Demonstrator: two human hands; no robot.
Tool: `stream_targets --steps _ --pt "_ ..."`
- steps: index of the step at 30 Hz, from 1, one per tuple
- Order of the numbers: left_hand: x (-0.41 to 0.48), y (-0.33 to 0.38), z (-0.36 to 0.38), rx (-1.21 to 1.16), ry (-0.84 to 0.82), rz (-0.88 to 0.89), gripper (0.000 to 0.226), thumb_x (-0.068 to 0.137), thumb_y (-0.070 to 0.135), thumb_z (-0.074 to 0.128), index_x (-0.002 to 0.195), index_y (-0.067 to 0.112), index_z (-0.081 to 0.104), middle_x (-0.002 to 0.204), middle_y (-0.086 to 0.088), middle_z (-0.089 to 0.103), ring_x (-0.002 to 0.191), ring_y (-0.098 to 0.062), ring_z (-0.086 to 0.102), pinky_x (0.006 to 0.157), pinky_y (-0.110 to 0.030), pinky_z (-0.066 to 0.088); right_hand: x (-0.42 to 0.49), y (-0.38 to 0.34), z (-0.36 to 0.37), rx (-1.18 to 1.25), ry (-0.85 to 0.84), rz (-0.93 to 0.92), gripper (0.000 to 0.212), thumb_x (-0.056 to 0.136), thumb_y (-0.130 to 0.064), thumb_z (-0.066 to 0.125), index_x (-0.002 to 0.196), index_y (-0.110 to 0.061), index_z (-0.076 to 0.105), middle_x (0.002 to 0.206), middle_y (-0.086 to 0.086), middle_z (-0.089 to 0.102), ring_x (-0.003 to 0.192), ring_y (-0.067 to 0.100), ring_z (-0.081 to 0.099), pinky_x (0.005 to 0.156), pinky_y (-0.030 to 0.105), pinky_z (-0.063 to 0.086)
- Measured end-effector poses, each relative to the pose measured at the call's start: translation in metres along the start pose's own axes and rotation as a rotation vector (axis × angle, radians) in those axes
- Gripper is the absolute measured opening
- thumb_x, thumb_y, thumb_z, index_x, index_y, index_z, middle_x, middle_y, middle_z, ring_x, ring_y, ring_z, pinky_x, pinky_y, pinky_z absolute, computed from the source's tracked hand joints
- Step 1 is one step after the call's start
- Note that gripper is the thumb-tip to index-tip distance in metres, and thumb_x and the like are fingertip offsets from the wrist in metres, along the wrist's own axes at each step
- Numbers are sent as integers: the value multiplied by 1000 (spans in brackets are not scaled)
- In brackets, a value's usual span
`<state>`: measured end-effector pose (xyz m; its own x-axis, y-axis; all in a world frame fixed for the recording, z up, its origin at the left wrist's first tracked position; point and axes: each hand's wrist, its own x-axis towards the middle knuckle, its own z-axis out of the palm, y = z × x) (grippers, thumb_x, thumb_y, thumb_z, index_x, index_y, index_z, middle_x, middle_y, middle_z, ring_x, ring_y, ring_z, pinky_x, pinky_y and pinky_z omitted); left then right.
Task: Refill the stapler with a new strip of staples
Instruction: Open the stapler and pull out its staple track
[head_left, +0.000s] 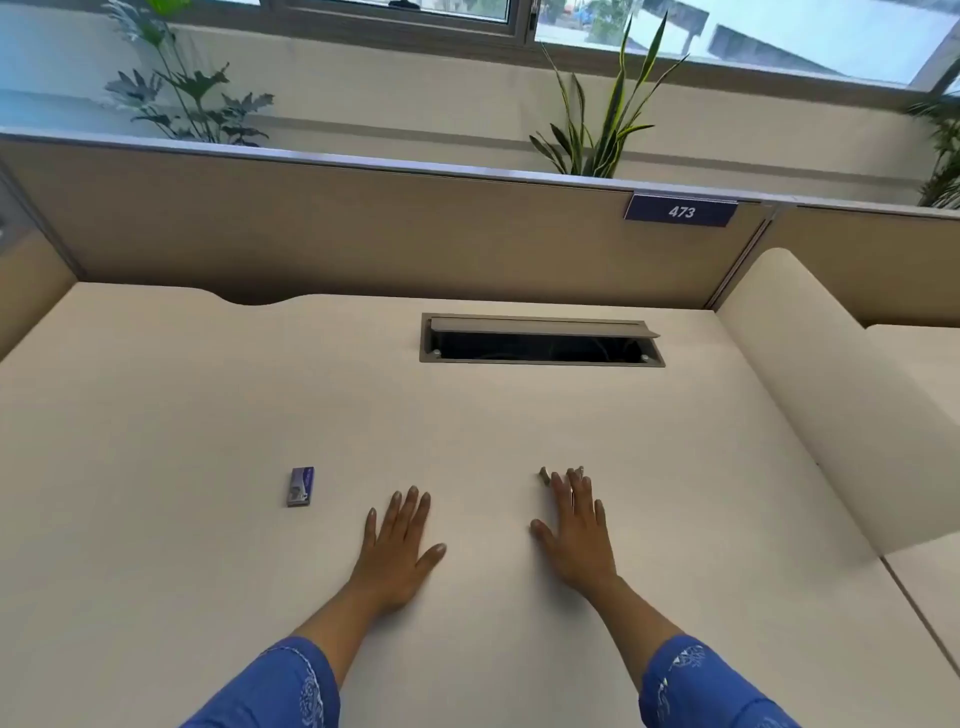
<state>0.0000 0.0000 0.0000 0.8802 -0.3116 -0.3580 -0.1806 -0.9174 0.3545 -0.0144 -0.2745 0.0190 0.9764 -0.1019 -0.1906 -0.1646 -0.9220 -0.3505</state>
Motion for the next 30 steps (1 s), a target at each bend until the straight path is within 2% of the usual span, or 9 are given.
stream_targets --steps 3,6,10,13,17,20,25,27,30 --pt "2 -2 2 36 18 -5 79 98 57 21 146 12 -22 147 3 -38 144 -19 -28 115 -44 -18 2 2 -2 75 91 24 65 99 -31 49 156 -20 19 166 2 0 153 22 6 121 39 20" --pt "1 -2 2 35 15 4 78 98 56 22 148 14 -21 146 4 -38 143 -18 -29 115 -44 -18 1 -4 -5 249 117 107 55 97 -22 51 148 -34 36 165 -10 7 140 15 39 89 30 46" --pt "2 -4 4 18 11 5 79 98 57 22 146 13 -23 147 5 -37 141 -16 -31 114 -43 -19 4 -6 -4 259 163 163 26 97 -16 52 120 -17 65 158 -3 31 117 30 59 81 35 49" --pt "2 -5 5 11 17 16 80 97 58 21 144 14 -26 150 6 -35 139 -15 -33 114 -43 -20 6 -10 -8 270 186 201 18 95 -8 52 100 -4 68 115 9 59 93 34 61 70 36 47" --pt "4 -5 2 -5 -21 7 80 97 59 22 145 16 -26 156 3 -31 140 -15 -33 113 -44 -21 7 -17 -19 381 169 247 17 88 2 52 82 -3 67 78 4 60 71 26 54 56 29 36" --pt "7 1 -9 -52 -125 -33 81 96 58 29 150 23 -20 158 2 -28 145 -18 -28 114 -48 -19 0 -30 -27 577 148 223 19 91 -2 55 83 -16 65 68 -3 59 61 19 50 47 15 33" --pt "7 32 -48 -300 -147 -112 74 98 56 33 154 23 -2 163 2 -6 149 -21 -15 119 -46 -7 -17 -61 -39 888 37 182 18 94 -12 59 100 -29 58 92 4 75 66 15 56 60 23 44" --pt "2 45 -64 -567 -110 -108 69 98 54 35 154 25 8 162 3 14 150 -19 4 120 -40 8 -24 -75 -44 991 -37 159 21 96 -13 57 107 -31 54 97 4 76 78 15 63 75 27 50" --pt "-7 64 -85 -957 -71 -60 61 97 52 41 151 30 24 150 7 40 140 -16 34 106 -30 29 -32 -93 -51 1129 -101 85 22 100 -11 52 117 -25 54 100 11 75 88 18 68 93 33 53"
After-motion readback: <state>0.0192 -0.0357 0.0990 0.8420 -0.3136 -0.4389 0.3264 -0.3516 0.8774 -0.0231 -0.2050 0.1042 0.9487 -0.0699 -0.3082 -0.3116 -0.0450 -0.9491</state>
